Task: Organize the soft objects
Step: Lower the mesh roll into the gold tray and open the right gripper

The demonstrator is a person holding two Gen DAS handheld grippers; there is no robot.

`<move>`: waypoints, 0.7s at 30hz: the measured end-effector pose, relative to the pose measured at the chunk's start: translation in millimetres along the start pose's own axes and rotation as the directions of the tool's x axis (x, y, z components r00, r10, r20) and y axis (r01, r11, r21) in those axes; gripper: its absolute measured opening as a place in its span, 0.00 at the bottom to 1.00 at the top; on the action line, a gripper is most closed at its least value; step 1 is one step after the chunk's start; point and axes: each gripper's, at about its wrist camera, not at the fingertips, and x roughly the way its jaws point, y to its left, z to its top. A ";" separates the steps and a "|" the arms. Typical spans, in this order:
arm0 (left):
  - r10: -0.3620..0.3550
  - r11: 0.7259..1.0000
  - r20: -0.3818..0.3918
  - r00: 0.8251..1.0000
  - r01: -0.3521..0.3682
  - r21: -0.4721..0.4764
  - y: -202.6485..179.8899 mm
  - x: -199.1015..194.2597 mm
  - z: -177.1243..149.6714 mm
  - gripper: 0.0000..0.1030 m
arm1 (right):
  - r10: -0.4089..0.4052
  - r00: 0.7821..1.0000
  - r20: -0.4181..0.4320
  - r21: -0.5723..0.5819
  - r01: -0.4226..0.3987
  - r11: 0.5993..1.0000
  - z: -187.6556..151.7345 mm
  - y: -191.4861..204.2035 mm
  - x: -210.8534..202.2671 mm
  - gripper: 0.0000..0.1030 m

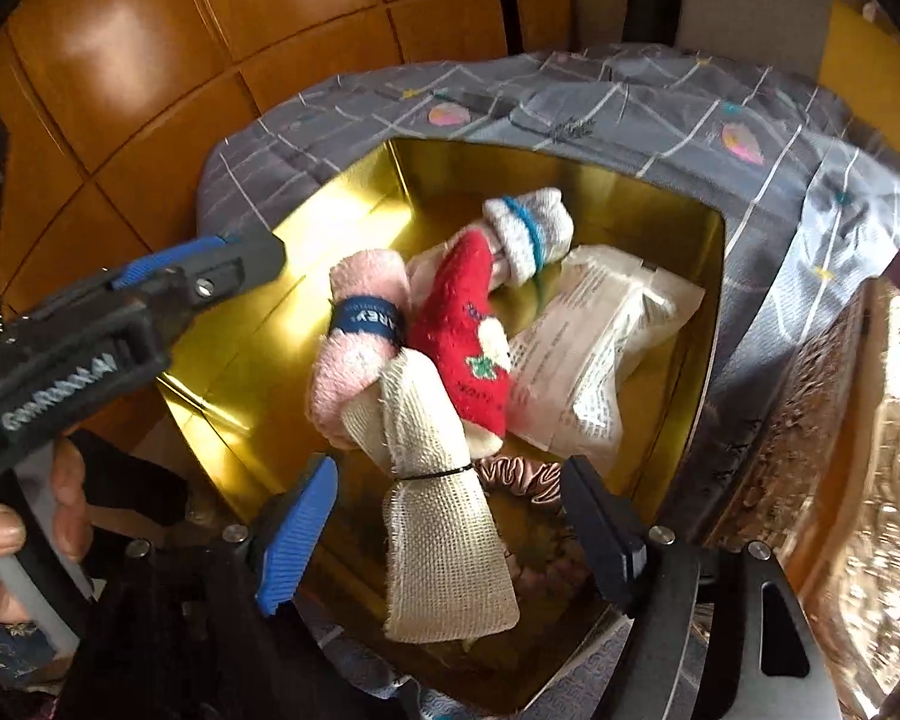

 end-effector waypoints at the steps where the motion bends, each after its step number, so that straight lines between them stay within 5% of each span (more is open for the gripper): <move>1: 0.000 1.000 0.003 1.000 0.000 0.001 -0.1 -0.9 0.2 0.49 | -0.009 1.000 0.015 -0.011 0.009 1.000 0.5 3.4 -3.7 0.80; 9: -0.009 1.000 0.016 1.000 0.009 0.014 -4.8 -7.1 2.0 0.49 | -0.113 0.983 0.142 -0.045 0.120 0.992 -2.1 9.5 -38.2 0.80; 21: -0.051 0.995 0.024 0.998 0.049 0.085 -33.7 -15.4 1.7 0.49 | -0.231 0.929 0.288 0.073 0.219 0.973 -14.2 -28.2 -100.8 0.80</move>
